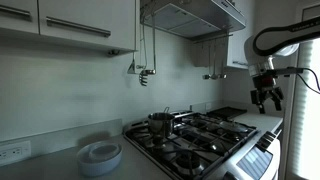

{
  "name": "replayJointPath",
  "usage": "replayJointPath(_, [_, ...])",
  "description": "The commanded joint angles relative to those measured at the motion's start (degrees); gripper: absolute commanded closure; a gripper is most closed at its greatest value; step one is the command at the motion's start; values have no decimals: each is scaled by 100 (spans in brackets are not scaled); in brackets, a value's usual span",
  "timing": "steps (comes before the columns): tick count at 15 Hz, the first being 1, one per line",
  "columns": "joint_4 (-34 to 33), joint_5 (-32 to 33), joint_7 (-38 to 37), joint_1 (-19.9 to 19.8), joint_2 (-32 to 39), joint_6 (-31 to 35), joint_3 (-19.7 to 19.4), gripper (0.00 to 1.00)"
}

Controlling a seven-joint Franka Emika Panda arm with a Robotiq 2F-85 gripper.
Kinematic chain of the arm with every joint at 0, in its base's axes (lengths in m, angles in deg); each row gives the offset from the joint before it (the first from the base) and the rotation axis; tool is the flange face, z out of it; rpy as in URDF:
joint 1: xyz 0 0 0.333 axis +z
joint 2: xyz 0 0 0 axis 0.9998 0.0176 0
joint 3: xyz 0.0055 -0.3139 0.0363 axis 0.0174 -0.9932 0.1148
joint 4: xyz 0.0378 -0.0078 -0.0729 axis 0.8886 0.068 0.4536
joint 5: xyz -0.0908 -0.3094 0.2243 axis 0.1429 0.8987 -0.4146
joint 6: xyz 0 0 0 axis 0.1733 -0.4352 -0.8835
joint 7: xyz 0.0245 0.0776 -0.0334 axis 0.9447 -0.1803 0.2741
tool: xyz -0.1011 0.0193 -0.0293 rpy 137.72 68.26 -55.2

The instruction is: Move the pot to the bottom left stove plate and then put the glass lid on the pot

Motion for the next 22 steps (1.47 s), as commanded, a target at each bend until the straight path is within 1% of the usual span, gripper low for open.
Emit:
replayJointPath(1, [-12,14,-16,37,9,-10,-29,0])
replayJointPath(8, [-12,14,-16,37,9,-10,-29,0])
replayJointPath(11, [-138,-130,-96,75,276,390,39,0])
replayJointPath(14, [-340,-212,-10,214,612,911,144,0])
replayJointPath(17, [-600,-320,-115,361,1017,1373,290,0])
replayJointPath(20, [-958,-409,-585,431,1502,1823,494,0])
replayJointPath(22, [-1202,-313,-1045,433,1839,2112,651,0])
